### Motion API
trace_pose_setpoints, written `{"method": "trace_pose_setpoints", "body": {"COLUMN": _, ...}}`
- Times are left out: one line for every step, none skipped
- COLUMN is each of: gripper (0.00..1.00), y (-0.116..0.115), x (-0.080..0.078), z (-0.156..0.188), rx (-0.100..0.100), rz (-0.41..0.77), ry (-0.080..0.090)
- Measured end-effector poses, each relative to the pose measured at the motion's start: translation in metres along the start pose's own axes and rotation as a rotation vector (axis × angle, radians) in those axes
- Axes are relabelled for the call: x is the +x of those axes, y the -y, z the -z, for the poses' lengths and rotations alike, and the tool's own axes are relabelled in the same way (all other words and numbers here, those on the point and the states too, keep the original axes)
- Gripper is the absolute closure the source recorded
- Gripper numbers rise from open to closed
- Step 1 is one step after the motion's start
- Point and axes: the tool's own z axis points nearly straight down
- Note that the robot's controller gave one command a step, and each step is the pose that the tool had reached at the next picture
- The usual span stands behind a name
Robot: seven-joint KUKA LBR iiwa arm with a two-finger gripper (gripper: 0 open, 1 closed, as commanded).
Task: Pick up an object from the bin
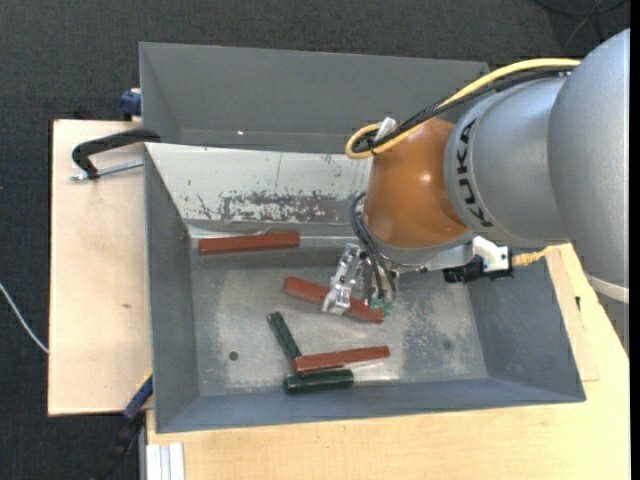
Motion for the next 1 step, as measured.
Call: {"method": "trace_pose_setpoints", "body": {"gripper": 1.00, "y": -0.0010, "x": -0.0023, "z": 0.0146, "rx": -0.004, "rz": 0.000, "ry": 0.010}}
